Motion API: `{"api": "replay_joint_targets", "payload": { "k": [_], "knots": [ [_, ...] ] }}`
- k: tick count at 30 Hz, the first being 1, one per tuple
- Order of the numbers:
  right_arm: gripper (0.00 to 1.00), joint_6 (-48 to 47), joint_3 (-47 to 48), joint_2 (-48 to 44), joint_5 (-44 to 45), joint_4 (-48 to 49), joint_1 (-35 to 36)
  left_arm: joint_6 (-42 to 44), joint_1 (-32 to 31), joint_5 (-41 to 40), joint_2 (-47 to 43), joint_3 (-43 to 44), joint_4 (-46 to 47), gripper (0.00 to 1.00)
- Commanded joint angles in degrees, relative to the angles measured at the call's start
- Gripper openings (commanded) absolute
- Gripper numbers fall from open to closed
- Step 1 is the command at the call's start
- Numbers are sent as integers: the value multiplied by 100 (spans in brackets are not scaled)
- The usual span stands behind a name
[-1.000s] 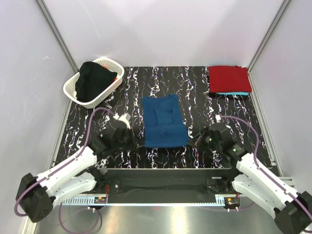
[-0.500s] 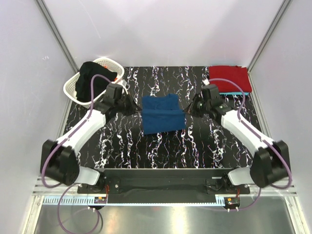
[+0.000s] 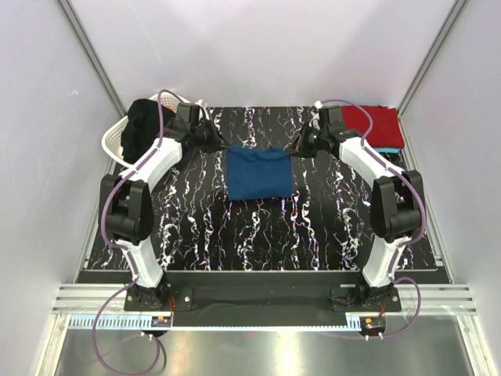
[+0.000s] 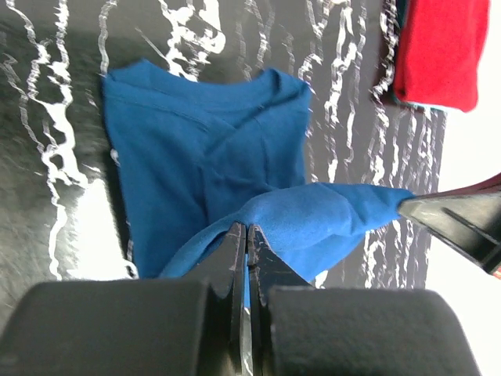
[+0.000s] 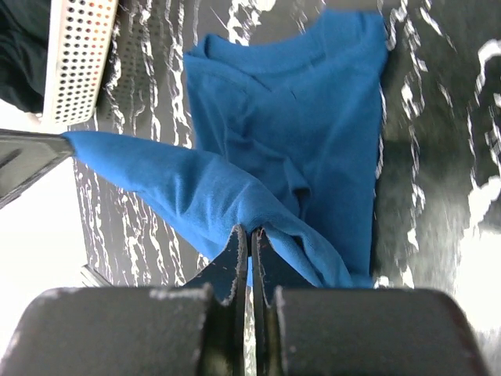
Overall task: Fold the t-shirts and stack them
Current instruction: Fold the tshirt
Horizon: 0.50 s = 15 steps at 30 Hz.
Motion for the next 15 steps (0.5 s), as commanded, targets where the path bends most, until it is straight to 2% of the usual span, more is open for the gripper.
{"api": "replay_joint_targets", "payload": {
  "k": [1, 8, 15],
  "knots": [
    [0, -323, 640, 191, -335, 197, -24, 89, 155, 39, 78, 408, 320, 0],
    [3, -367, 1711, 1061, -694, 189, -164, 211, 393, 415, 860, 1067, 504, 0],
    [8, -437, 2389, 1887, -590, 241, -279, 309, 534, 680, 1931, 1909, 1067, 0]
  ]
}}
